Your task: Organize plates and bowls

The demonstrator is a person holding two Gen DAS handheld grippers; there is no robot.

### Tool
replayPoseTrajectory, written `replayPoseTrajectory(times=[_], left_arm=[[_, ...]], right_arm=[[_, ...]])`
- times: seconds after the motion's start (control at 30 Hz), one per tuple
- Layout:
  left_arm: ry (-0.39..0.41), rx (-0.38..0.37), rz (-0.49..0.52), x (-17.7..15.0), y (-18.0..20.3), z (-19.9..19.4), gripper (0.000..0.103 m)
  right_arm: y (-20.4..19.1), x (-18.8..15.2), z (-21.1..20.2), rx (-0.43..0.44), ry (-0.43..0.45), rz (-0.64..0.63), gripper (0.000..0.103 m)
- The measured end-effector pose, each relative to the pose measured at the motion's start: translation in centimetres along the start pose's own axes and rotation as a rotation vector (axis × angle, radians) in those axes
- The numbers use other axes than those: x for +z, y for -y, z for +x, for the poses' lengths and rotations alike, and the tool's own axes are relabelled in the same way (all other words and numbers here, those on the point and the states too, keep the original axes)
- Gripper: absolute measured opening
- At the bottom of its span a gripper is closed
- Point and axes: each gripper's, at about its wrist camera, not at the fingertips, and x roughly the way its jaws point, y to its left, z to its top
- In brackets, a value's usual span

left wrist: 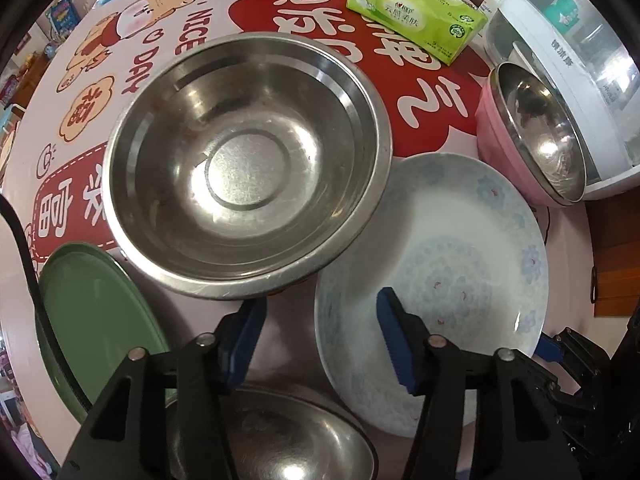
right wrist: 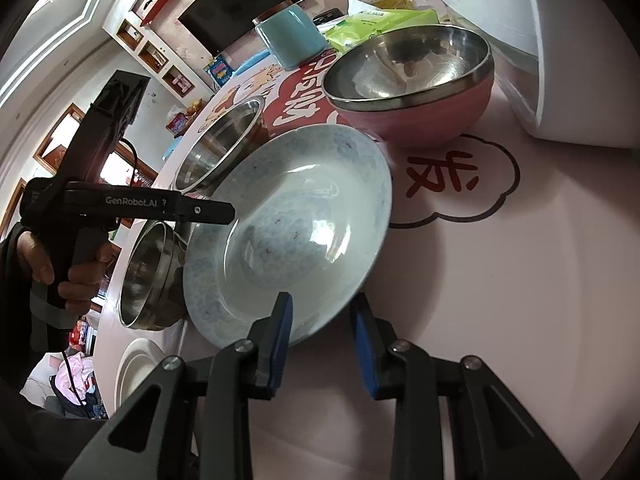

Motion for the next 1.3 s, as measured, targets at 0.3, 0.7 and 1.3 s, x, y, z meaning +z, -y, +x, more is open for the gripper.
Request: replayPoseTrajectory(times=[0.3,0.7,1.3], left_arm=[[-0.002,-0.015,-0.013,0.7,-0.4,0.9,0.041],[0.025,-0.076,0.0,0.8,0.2,1.2,0.026],[0.048,-0.082,0.029,0.5,0.9,-0.8,0.025]], right_arm=[[0.3,0.0,0.3,0.012,0.005,0.016,0.03],[0.7,-0.2,0.4,0.033,0.009,0.036,0.029],[1.1,-0.3,0.0,0.057,-0.034,0.036,0.028]])
